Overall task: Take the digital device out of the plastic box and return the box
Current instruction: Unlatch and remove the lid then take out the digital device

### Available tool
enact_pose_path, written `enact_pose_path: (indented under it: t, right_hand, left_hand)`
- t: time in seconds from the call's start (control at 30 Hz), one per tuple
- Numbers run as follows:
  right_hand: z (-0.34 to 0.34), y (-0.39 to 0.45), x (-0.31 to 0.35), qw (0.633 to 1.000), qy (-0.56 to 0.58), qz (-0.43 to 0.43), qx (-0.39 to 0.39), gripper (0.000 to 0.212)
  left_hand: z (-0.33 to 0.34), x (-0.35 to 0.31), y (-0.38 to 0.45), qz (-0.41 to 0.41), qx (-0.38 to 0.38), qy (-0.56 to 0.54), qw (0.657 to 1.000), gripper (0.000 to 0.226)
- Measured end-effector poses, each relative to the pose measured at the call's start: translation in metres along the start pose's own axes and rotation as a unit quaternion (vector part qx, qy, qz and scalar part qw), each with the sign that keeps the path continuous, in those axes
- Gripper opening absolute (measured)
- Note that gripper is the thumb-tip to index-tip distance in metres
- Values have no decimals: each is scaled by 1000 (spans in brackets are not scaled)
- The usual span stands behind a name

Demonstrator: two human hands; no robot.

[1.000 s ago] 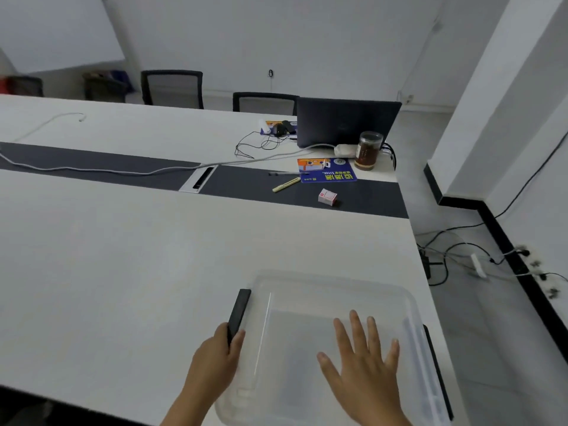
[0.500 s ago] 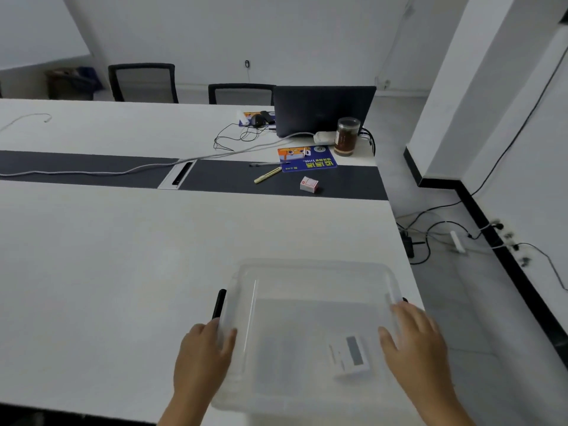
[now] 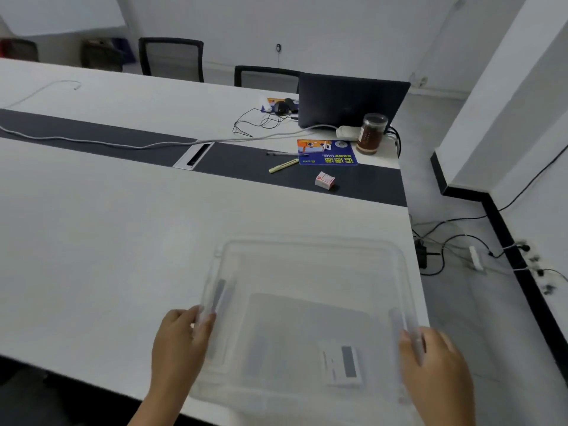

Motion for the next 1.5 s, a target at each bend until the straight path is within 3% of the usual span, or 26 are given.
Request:
enact_pose_path:
  t: [0.07,0.17,0.3,0.4,0.57,0.67,0.8,0.97,1.07,1.2,1.37,1.5]
  right_hand:
    - [-6,14,24,999,10,-31,-12,58]
    - [13,33,75,995,31,-86,39,39]
    - [65,52,166,980,-22,-182,77,44]
    - [114,65,232,963,-69,-229,127,57]
    - [228,47,318,902,-170,-319,236,67]
    - [289,30,332,882,-211,-311,283,67]
    - [332,9,321,894,-208,-261,300,65]
    - [348,-4,308,888,-216,-231,334,66]
    - [348,-1,307,878,-225,-224,358,65]
    - [313,14,315,884,-184,-212,375,59]
    - [187,45,292,938,-8,-245,245,47]
    - [97,46,203,971,60,-196,125,42]
  left_hand:
    - [-13,3,5,-19,-25,-32,999,26]
    - [-34,19,21,-75,-49,-96,991,33]
    - [-53,59,62,-138,-58,-62,987,31]
    - [-65,93,89,-197,-89,14,976,49]
    - [-82,159,110,-276,-110,100,950,61]
    - [-80,198,110,-328,-96,107,934,64]
    - [-71,228,108,-357,-69,114,924,64]
    - [-57,235,105,-305,-66,140,940,62]
    - [-58,238,105,-326,-18,138,935,61]
    - [-60,209,108,-308,-8,96,947,65]
    - [-17,91,102,-113,71,-5,991,61]
    - [32,1,76,39,188,-45,980,56]
Point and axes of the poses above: each hand's wrist, its own y-axis towards the middle knuckle, its own z-axis out of the palm, x = y × z, the point moved 6 cm from there along y, towards the middle knuckle, and after that the axes turned 4 degrees about -y, right-handed, at the moved point
